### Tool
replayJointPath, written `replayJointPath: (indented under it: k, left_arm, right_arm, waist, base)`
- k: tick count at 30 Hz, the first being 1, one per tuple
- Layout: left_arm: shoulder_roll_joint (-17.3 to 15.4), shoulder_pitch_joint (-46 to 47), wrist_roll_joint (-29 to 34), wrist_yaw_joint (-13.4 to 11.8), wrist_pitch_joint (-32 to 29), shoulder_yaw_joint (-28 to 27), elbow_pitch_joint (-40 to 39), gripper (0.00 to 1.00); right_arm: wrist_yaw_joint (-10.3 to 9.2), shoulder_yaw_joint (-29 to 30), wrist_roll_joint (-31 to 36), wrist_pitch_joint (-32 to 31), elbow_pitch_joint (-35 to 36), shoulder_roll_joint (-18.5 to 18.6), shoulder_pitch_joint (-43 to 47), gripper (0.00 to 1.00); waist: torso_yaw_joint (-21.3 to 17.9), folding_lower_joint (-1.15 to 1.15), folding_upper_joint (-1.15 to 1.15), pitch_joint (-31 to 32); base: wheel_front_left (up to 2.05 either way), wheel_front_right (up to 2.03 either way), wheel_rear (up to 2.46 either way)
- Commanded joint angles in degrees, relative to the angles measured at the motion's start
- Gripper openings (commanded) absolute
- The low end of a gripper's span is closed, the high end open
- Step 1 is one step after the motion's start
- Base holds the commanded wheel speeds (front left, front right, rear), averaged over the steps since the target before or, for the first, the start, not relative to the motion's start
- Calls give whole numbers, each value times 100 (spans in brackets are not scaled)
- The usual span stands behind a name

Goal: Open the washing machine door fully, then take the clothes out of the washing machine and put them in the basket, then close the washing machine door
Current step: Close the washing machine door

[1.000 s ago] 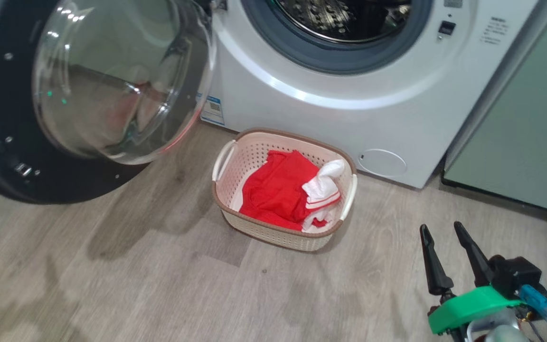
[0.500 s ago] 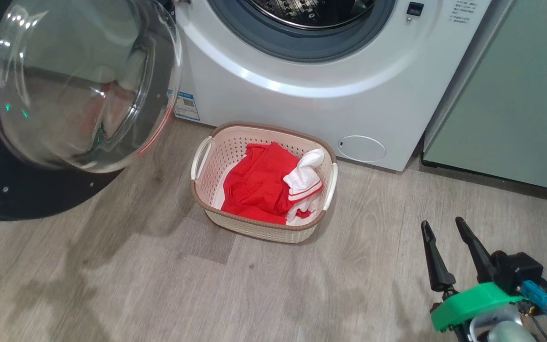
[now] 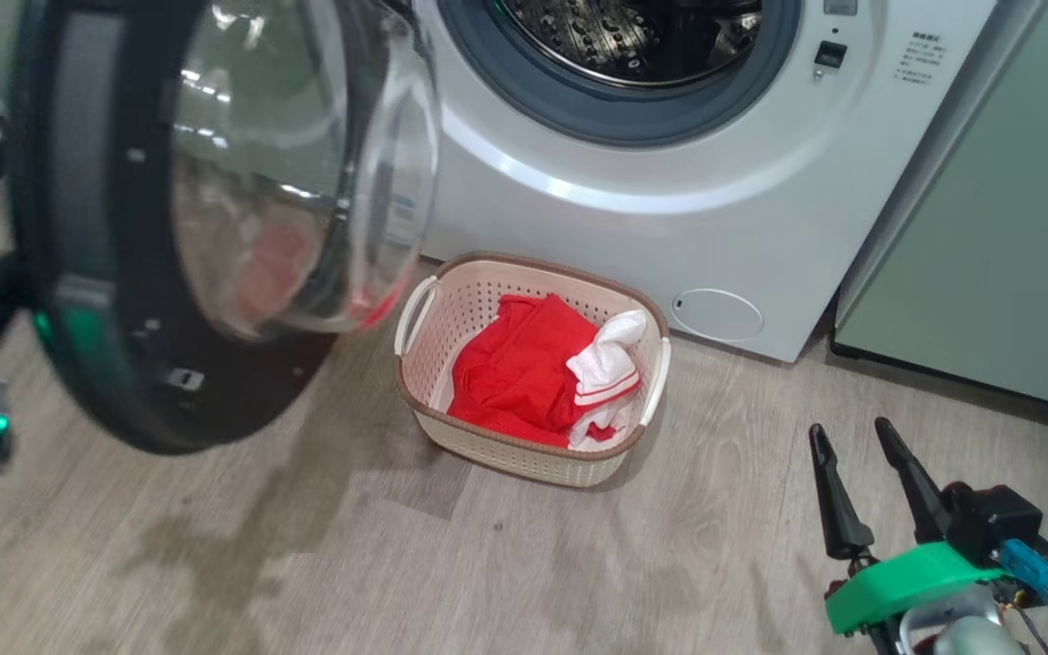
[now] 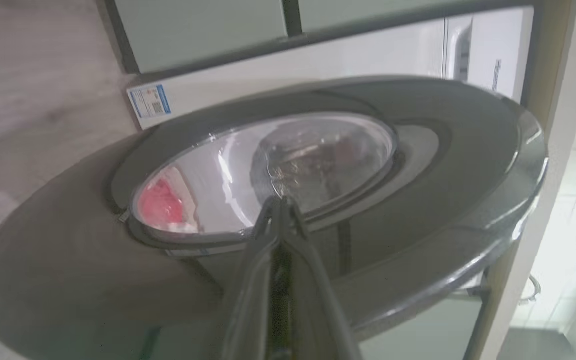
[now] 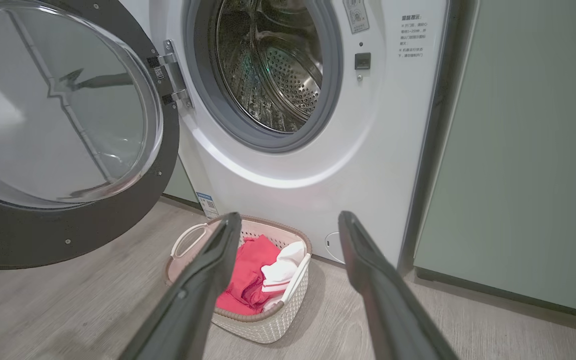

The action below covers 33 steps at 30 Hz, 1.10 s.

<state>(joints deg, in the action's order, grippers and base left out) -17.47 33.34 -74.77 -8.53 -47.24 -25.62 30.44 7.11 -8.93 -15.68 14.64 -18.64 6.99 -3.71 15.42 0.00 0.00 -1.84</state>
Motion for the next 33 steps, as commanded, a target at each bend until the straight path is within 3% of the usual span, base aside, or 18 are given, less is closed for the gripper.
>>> replayJointPath:
  k: [1, 7, 15, 21, 33]
  left_arm:
    - [-186, 93, -62, 51, -110, -84, -271, 0]
    - [142, -68, -230, 149, -613, 217, -595, 0]
    - [628, -43, -193, 510, -668, 641, -600, 0]
    - [994, -48, -170, 794, -548, 847, -440, 0]
    - [1222, 259, 40, 1204, -45, 1088, 242, 0]
  right_arm:
    - [37, -99, -6, 36, 139, 14, -92, 100]
    - [37, -81, -19, 36, 126, 2, -35, 100]
    - [37, -69, -10, 36, 139, -22, -67, 100]
    - [37, -9, -12, 36, 133, -28, -42, 100]
    - [37, -70, -14, 36, 98, -3, -101, 100]
  waist:
    - [22, 0, 0, 36]
    - [32, 0, 0, 108]
    - [-211, 0, 0, 113]
    - [-571, 0, 0, 104]
    - [-1509, 0, 0, 47]
  base:
    - [0, 0, 0]
    - [0, 0, 0]
    - [0, 0, 0]
    - [0, 0, 0]
    - [0, 0, 0]
